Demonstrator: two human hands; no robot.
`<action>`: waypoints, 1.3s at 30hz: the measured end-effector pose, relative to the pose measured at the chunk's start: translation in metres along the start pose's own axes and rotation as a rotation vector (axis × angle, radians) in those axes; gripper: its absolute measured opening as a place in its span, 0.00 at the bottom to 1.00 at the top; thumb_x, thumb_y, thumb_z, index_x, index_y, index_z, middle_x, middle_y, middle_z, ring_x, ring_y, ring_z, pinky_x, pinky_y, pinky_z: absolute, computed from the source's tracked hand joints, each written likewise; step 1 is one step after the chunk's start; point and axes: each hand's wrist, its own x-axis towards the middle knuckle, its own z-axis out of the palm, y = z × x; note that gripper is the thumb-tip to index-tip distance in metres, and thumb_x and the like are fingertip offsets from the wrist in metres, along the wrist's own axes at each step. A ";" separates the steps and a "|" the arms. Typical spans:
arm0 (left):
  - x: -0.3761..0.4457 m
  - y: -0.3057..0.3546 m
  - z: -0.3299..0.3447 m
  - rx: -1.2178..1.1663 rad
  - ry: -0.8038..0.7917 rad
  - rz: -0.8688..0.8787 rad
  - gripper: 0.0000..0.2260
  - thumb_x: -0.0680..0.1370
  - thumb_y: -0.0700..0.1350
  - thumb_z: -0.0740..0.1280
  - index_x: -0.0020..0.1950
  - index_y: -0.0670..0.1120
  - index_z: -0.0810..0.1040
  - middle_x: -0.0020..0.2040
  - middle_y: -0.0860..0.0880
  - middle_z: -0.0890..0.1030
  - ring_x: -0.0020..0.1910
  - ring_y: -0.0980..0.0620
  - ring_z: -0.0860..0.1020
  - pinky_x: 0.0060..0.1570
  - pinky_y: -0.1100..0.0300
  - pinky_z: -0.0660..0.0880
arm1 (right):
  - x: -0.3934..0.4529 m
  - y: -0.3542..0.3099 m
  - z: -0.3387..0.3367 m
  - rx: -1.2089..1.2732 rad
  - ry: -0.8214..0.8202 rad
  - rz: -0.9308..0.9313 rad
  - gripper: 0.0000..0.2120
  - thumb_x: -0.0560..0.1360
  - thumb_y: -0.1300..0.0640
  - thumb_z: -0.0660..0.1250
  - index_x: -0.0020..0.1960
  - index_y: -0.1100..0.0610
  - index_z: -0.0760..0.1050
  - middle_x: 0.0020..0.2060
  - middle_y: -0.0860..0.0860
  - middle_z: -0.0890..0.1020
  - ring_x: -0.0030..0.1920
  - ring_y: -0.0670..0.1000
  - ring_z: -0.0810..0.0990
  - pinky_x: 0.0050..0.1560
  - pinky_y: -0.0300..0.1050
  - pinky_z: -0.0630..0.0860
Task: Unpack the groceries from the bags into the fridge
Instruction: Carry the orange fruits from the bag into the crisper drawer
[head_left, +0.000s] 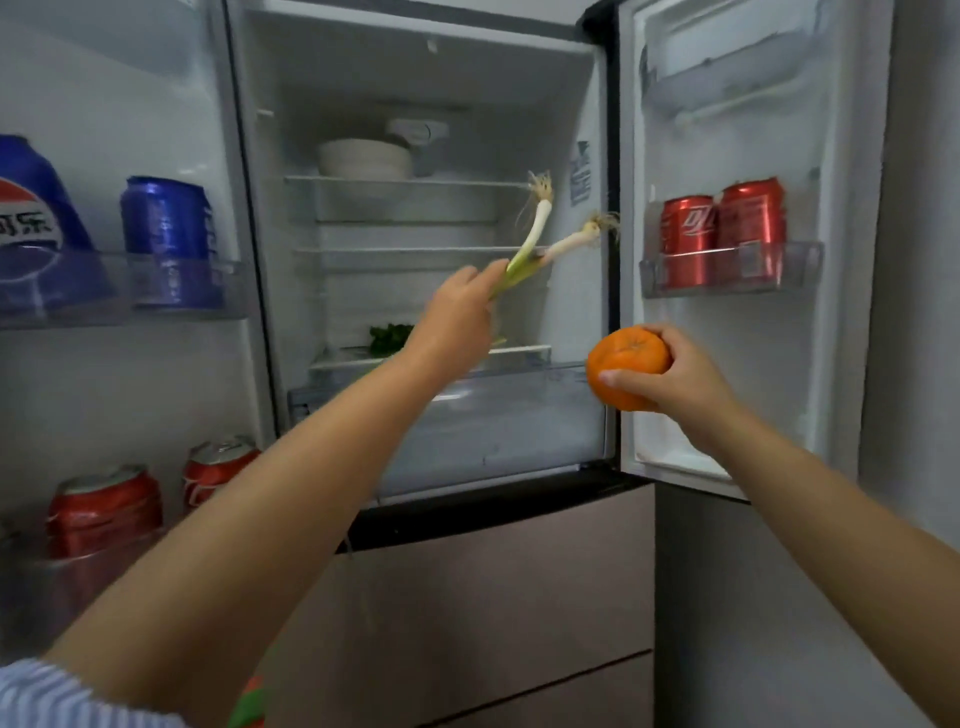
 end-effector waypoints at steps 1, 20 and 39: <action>0.022 -0.007 0.014 0.041 -0.004 0.025 0.24 0.78 0.31 0.57 0.73 0.45 0.65 0.49 0.41 0.69 0.52 0.39 0.73 0.50 0.53 0.69 | 0.023 0.008 -0.001 0.005 -0.010 -0.008 0.26 0.68 0.63 0.73 0.62 0.52 0.66 0.54 0.50 0.69 0.53 0.52 0.71 0.51 0.46 0.71; 0.234 -0.208 0.202 0.692 -0.559 0.221 0.25 0.79 0.33 0.54 0.75 0.48 0.60 0.69 0.44 0.70 0.66 0.43 0.68 0.64 0.54 0.65 | 0.310 0.102 0.104 -0.374 -0.046 -0.008 0.31 0.65 0.52 0.76 0.64 0.58 0.68 0.61 0.56 0.74 0.55 0.54 0.73 0.54 0.48 0.73; 0.272 -0.294 0.301 0.494 -0.802 -0.245 0.25 0.83 0.47 0.54 0.78 0.45 0.49 0.75 0.41 0.61 0.71 0.42 0.66 0.67 0.54 0.66 | 0.383 0.131 0.125 -0.534 0.002 0.004 0.30 0.65 0.52 0.76 0.63 0.58 0.69 0.60 0.57 0.75 0.59 0.56 0.74 0.48 0.41 0.67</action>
